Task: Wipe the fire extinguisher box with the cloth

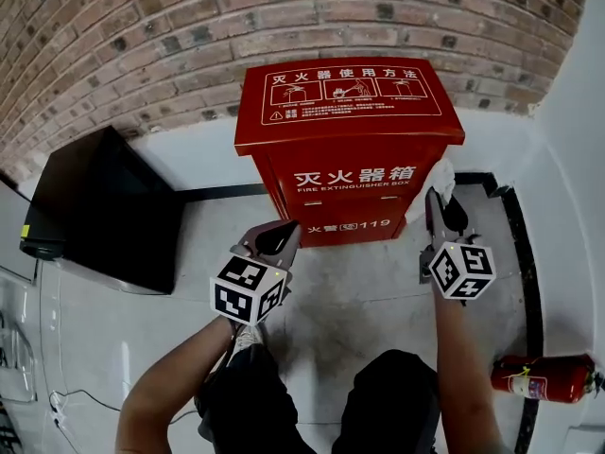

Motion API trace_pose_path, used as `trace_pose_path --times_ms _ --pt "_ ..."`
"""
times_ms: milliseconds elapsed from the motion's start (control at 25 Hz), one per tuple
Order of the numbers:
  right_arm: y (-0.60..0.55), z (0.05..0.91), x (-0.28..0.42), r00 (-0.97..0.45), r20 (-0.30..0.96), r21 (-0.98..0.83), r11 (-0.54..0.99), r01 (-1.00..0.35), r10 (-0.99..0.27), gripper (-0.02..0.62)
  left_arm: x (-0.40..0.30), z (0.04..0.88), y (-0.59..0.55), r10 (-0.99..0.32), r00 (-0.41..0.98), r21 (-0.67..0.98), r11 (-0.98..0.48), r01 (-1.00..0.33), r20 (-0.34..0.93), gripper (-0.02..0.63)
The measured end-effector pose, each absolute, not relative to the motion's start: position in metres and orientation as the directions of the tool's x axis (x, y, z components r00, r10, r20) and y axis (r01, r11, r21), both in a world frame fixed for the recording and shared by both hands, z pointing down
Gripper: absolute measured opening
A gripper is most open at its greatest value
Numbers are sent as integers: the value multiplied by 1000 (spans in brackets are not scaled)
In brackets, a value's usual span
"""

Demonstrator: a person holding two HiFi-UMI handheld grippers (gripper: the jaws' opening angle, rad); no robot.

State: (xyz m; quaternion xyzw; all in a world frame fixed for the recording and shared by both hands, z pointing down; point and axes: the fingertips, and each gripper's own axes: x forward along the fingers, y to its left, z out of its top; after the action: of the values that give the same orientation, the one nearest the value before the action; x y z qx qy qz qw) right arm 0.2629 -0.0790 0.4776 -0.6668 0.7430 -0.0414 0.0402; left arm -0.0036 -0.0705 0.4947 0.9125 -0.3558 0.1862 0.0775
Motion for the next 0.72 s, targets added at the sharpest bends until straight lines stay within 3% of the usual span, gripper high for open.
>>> trace_pose_path --times_ms 360,720 --pt "-91 494 157 -332 24 -19 332 -943 -943 117 -31 496 -73 -609 704 45 -744 -667 366 1" --pt "-103 510 42 -504 30 -31 504 -863 -863 116 -82 509 -78 -646 653 53 -694 -718 395 2"
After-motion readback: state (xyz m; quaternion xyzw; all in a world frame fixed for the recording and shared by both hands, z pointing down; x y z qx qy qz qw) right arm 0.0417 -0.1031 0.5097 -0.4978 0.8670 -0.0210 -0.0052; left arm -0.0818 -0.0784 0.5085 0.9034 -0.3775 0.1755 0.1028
